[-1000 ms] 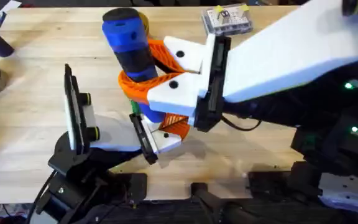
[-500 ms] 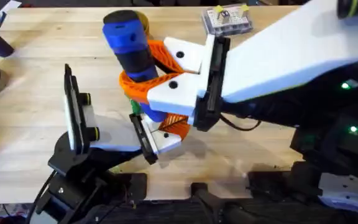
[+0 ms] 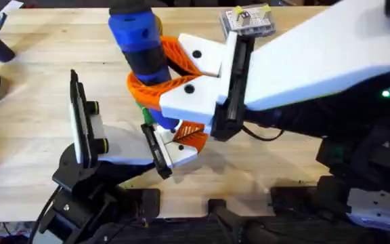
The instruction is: Pick up the gripper from the table and insert it into the empty holder that is missing its gripper. Then pick up a screw, insert it into the mounting hole, and use the screwdriver to tighten it. Finally, clean up the table by picking up the vegetable and placing it into the bucket.
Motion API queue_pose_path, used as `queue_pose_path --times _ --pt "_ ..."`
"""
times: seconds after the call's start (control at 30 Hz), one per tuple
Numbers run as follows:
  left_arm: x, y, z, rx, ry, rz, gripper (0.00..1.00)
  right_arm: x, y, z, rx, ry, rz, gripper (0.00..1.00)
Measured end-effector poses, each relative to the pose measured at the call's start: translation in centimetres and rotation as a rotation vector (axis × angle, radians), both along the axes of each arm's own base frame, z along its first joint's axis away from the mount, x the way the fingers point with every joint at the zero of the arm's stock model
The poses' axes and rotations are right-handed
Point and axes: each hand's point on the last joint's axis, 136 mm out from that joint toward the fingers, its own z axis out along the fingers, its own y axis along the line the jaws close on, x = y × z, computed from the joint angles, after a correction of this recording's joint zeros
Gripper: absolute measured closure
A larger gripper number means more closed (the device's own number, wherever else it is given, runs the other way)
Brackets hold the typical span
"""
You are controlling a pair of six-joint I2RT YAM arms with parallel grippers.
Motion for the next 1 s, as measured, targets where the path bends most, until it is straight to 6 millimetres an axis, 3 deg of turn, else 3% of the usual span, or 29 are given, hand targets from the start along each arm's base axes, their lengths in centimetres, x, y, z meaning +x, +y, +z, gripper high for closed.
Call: queue_pose_path --times 0.37,1.0 --pt "0.0 0.0 0.0 0.000 0.000 0.000 0.987 0.4 0.6 -1.1 -0.025 0.017 0.000 0.977" --pt "0.0 0.0 0.0 0.000 -0.001 0.000 0.987 -0.1 -0.1 0.3 0.008 -0.004 0.000 0.977"
